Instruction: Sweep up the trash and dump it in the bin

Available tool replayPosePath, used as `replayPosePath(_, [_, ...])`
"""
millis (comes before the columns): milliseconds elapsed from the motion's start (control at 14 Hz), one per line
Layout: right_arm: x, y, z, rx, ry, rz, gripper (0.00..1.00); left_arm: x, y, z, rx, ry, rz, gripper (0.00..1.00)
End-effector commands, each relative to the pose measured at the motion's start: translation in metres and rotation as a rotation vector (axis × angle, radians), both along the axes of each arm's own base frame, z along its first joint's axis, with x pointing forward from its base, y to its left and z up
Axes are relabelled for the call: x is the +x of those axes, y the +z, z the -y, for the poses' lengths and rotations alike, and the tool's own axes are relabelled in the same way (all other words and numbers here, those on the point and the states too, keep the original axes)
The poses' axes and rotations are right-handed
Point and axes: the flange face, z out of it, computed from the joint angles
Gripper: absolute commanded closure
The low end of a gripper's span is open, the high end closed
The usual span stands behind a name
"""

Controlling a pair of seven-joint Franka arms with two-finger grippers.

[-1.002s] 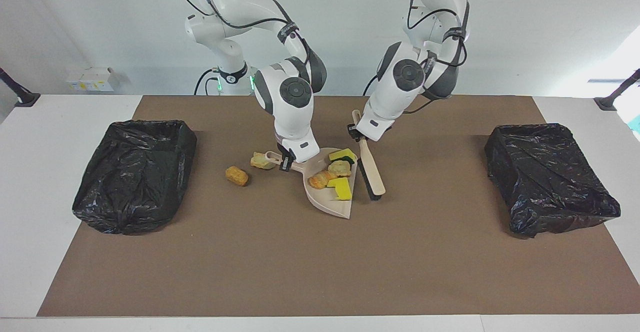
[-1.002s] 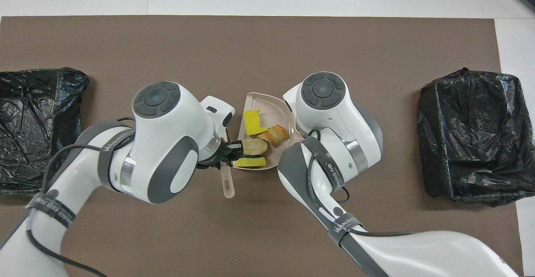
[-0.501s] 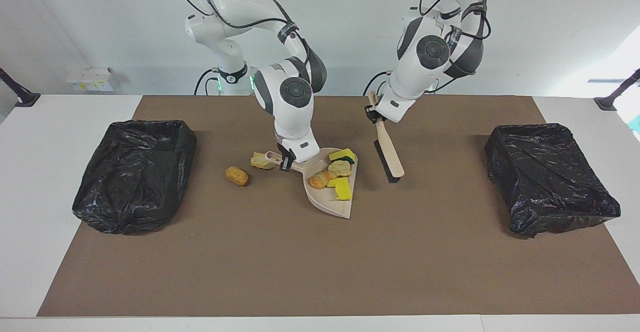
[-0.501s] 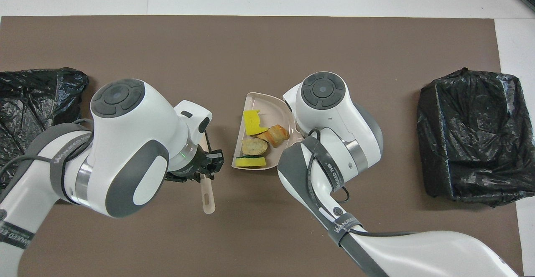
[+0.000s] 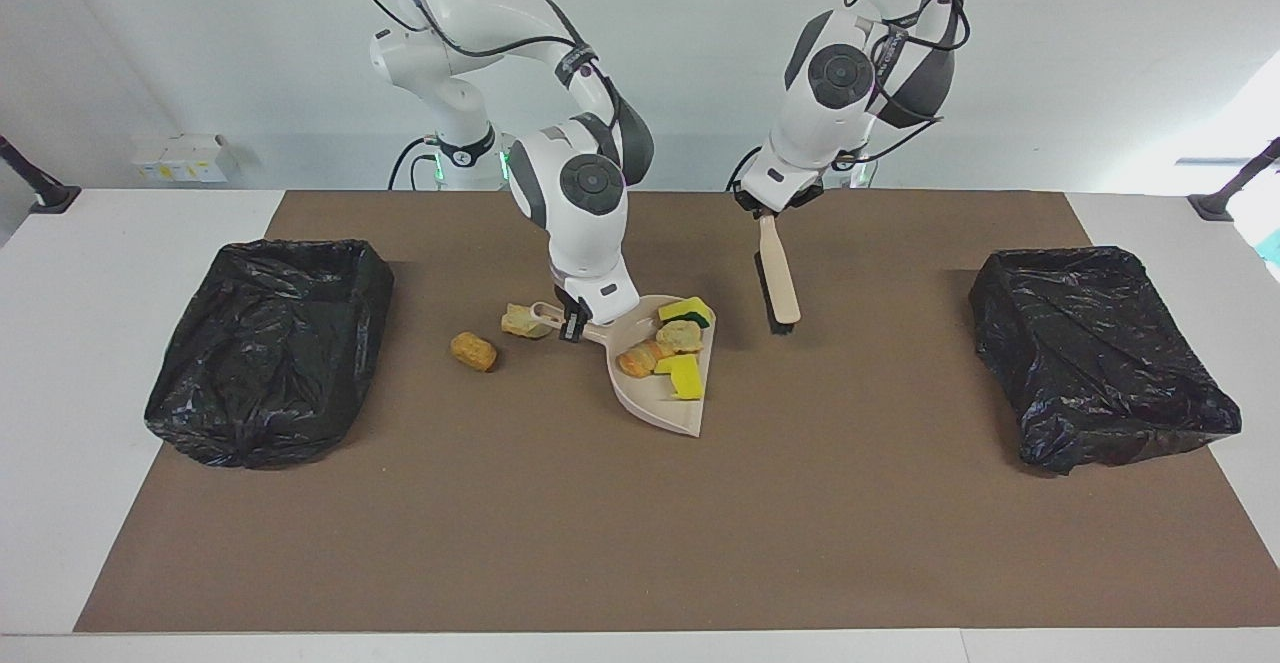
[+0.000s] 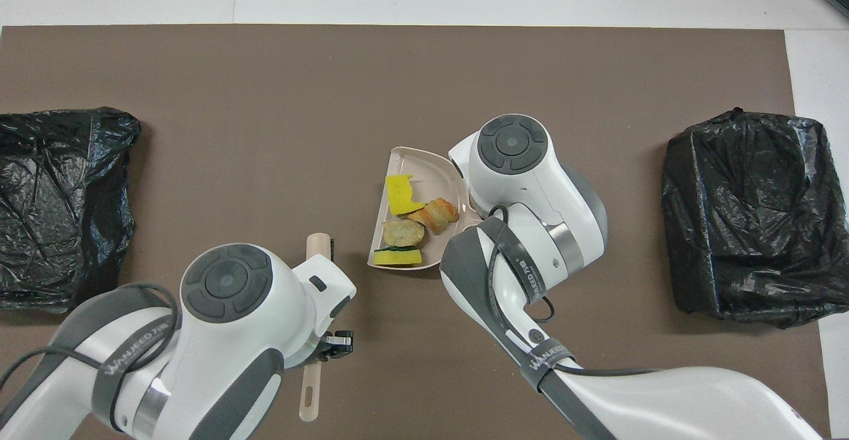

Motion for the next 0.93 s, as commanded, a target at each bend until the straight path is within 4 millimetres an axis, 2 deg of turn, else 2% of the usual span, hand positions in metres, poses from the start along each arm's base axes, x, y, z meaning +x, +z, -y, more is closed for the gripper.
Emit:
replayPosePath(0, [-0.004,0.004,0.0,0.004,0.02,0.014,1.0,-0.025,-0.009,0.007,-0.015,-0.042,0.054,1.0])
replayPosePath(215, [-0.002,0.018,0.003,0.004,0.022,0.015,1.0,-0.039,-0.024,0.014,-0.001,-0.048,0.051,1.0])
replayPosePath(501, [-0.001,0.051,0.024,0.022,0.033,0.03,1.0,-0.055,-0.04,0.029,-0.004,-0.022,0.082,1.0])
replayPosePath(644, [-0.003,0.052,0.025,0.016,0.044,0.015,1.0,-0.056,-0.043,0.031,-0.014,-0.016,0.096,1.0])
replayPosePath(715, [-0.002,0.055,0.031,0.022,0.07,0.013,1.0,-0.055,-0.045,0.034,-0.021,-0.002,0.108,1.0])
replayPosePath(858, [0.01,0.063,0.06,0.044,0.121,0.014,1.0,-0.058,-0.059,0.053,-0.042,-0.017,0.138,1.0])
